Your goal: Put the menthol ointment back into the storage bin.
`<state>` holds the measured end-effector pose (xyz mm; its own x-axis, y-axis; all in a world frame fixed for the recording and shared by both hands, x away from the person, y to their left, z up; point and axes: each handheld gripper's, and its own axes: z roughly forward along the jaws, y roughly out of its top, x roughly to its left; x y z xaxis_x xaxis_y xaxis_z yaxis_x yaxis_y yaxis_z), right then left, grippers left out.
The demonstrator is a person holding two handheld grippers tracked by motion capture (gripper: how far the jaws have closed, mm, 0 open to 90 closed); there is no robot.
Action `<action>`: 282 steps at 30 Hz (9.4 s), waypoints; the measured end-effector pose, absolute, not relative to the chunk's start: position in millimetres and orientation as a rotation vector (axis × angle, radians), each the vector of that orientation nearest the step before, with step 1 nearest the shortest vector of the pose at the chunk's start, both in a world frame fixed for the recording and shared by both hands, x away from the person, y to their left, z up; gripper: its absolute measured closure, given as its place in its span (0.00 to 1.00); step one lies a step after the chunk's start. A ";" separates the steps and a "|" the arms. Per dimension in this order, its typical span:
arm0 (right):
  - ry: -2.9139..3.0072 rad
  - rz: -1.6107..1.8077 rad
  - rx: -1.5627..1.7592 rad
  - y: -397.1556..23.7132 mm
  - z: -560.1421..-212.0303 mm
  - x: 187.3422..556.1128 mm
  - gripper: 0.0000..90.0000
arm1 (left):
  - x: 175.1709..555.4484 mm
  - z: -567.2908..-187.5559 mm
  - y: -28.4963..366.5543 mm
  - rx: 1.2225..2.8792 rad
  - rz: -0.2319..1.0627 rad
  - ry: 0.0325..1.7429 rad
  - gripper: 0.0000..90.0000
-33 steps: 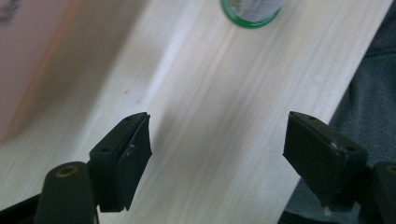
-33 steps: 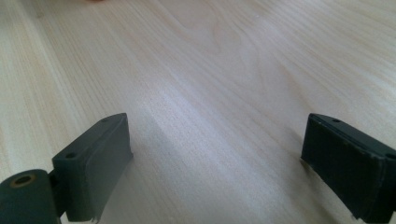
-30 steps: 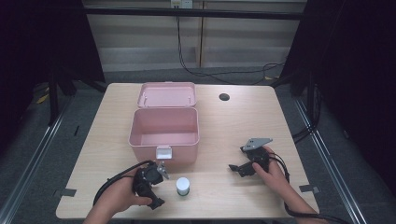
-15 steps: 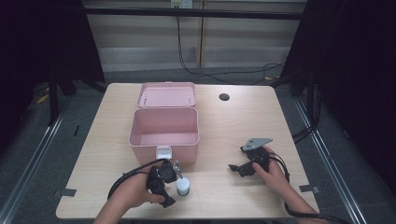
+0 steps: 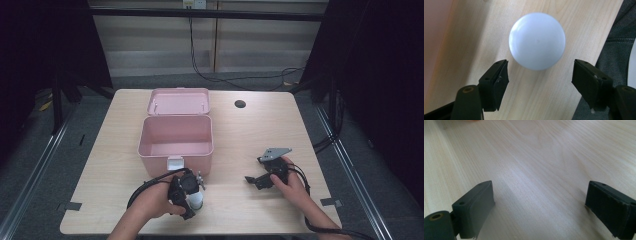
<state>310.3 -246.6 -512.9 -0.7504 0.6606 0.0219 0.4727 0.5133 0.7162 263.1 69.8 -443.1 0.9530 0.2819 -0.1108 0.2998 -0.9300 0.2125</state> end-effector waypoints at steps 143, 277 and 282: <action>2.508 1.069 0.965 -246.4 -512.7 310.1 0.08 | 379.2 -281.6 102.1 2.759 -0.126 1.048 0.56; 2.502 1.070 0.962 -246.4 -512.8 310.2 0.08 | 464.0 -429.2 116.8 2.290 0.164 1.765 0.54; 2.502 1.070 0.962 -246.4 -512.8 310.2 0.08 | 463.8 -428.1 117.1 2.277 0.159 1.770 0.54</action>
